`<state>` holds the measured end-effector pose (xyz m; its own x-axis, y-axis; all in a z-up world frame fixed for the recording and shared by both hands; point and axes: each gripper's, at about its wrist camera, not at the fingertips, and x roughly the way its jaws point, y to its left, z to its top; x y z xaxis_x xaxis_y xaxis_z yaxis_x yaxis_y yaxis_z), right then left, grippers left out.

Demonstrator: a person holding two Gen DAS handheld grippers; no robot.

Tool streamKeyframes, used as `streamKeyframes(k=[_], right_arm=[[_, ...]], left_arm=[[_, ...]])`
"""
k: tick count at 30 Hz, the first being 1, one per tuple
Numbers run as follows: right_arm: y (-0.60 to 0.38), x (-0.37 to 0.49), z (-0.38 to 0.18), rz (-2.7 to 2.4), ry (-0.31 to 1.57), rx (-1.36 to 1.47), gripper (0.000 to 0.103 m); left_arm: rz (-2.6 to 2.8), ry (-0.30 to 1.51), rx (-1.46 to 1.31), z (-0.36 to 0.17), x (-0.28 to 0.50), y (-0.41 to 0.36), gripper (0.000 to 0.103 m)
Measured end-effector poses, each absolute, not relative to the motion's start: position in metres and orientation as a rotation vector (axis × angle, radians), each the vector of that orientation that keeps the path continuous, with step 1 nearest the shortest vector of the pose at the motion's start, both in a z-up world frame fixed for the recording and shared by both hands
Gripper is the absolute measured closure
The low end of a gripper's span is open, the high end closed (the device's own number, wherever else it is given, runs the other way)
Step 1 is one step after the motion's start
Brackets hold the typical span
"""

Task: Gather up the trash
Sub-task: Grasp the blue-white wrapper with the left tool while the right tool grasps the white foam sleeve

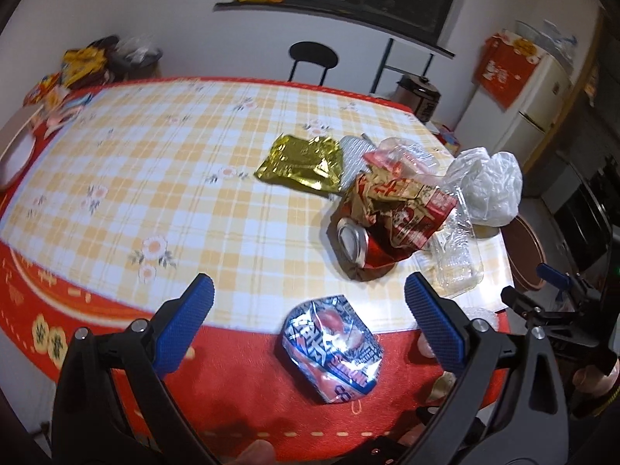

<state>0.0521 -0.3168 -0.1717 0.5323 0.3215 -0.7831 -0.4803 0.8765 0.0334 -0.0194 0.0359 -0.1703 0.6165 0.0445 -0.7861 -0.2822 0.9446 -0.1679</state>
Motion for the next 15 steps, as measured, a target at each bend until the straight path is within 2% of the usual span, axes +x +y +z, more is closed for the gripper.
streamKeyframes(k=[15], right_arm=[[-0.265, 0.024, -0.230, 0.817, 0.956, -0.567, 0.004]], left_arm=[[0.356, 0.917, -0.414, -0.189, -0.066, 0.034, 0.007]])
